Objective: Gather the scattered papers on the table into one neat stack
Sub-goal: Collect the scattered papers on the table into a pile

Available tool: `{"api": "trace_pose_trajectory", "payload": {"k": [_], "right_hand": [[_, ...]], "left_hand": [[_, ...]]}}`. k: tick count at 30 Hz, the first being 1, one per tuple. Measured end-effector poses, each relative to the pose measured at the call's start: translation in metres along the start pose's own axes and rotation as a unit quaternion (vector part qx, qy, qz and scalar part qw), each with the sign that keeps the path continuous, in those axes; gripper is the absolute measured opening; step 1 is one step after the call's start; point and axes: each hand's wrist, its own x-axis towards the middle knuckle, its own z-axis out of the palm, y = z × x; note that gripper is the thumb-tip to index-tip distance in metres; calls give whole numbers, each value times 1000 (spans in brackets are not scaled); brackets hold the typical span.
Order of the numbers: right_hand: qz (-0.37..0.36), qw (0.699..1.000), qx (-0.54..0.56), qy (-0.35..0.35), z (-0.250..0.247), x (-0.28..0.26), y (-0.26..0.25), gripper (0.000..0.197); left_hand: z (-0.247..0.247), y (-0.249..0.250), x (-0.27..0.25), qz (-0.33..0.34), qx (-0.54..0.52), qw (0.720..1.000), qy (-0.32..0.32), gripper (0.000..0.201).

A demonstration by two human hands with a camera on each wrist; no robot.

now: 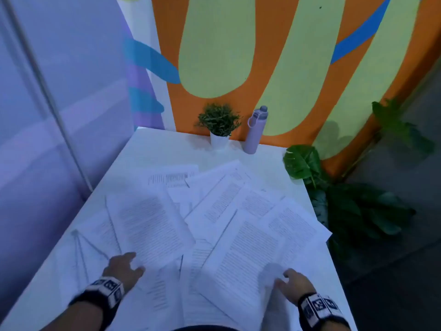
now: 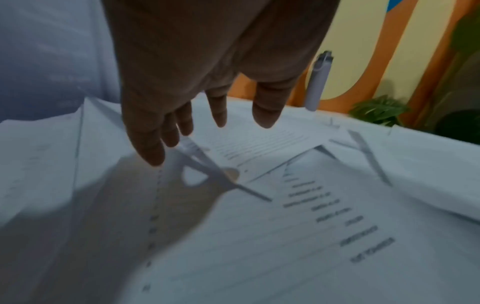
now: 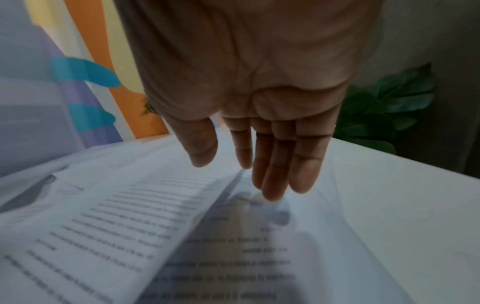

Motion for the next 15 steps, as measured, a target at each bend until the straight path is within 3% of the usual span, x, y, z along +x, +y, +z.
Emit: {"api": "trace_pose_trajectory", "payload": {"k": [2,4,6,10,12,15], "right_hand": [[22,1000,15,-7,7,2,-1,43],[34,998,51,-14,16,5,-2,43],[44,992,112,-40,28,11,-4,57],[28,970,237,-41,39,22,-9,83],[23,972,235,-1,41,23,-14,77],[21,973,217,72,29,24,-15,44]], "left_hand": [[1,-3,-2,-39,3,999,21,73],[-3,0,-10,-43,-21,999,11,63],[-1,2,-10,-38,-46,998,5,56],[-2,12,-10,-53,-90,994,-29,62],[-7,19,-14,-64,-86,994,-9,53],[-17,17,-17,-79,-117,988,58,33]]}}
